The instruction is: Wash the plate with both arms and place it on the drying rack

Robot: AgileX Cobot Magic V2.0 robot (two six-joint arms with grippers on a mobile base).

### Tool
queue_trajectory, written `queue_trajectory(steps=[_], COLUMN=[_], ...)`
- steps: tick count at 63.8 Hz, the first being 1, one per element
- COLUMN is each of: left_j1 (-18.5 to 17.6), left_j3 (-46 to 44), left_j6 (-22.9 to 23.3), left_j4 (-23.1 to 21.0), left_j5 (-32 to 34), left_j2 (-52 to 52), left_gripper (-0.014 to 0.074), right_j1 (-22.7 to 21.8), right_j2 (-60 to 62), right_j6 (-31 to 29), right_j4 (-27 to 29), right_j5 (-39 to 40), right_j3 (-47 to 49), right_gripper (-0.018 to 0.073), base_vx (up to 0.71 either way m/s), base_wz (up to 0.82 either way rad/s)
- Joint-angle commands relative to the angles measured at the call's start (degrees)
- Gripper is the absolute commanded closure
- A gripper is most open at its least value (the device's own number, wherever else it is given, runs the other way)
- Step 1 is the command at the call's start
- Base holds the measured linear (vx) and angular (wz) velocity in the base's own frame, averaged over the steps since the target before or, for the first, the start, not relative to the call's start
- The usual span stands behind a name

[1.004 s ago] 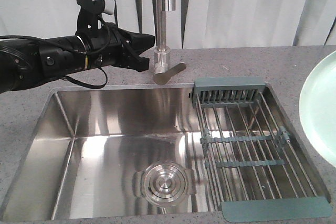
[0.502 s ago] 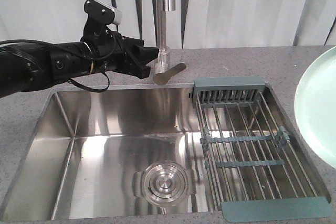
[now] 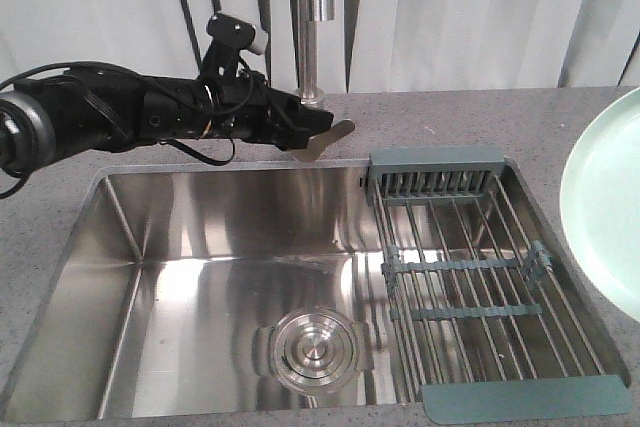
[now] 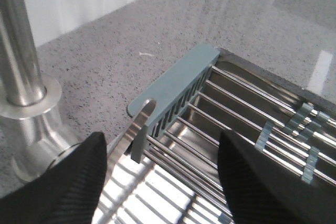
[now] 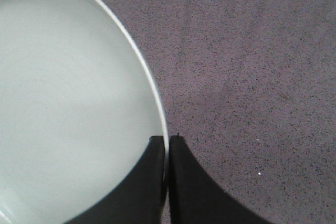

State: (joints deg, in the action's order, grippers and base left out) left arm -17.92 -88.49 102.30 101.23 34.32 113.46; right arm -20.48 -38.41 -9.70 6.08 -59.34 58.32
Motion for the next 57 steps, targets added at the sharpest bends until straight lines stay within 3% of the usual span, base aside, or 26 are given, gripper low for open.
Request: queue_trajectory(steps=[1,22,57], left_j1=[-0.7,-2.3,-4.1], left_j3=[-4.1,-14.2,-15.7], left_j6=[2.9,4.6,5.9], left_j4=[2.2,2.2,2.1], left_j5=[2.6,4.6,-1.3], left_j2=[-1.6,4.2,8.1], left_gripper=[0.0164,0.0164,0.0164], right_j1=[-0.2,-0.2,-0.2], right_j2=[-0.1,-0.1,-0.1], right_j6=[-0.5,-0.5,-0.5], right_j4=[0.5,0.7,0.7], right_j5=[4.3,4.3,4.1], right_j3=[1.5,1.5,1.5], right_gripper=[0.0563,0.0563,0.0563], base_vx=[0.0,0.0,0.0], base_wz=[0.0,0.0,0.0])
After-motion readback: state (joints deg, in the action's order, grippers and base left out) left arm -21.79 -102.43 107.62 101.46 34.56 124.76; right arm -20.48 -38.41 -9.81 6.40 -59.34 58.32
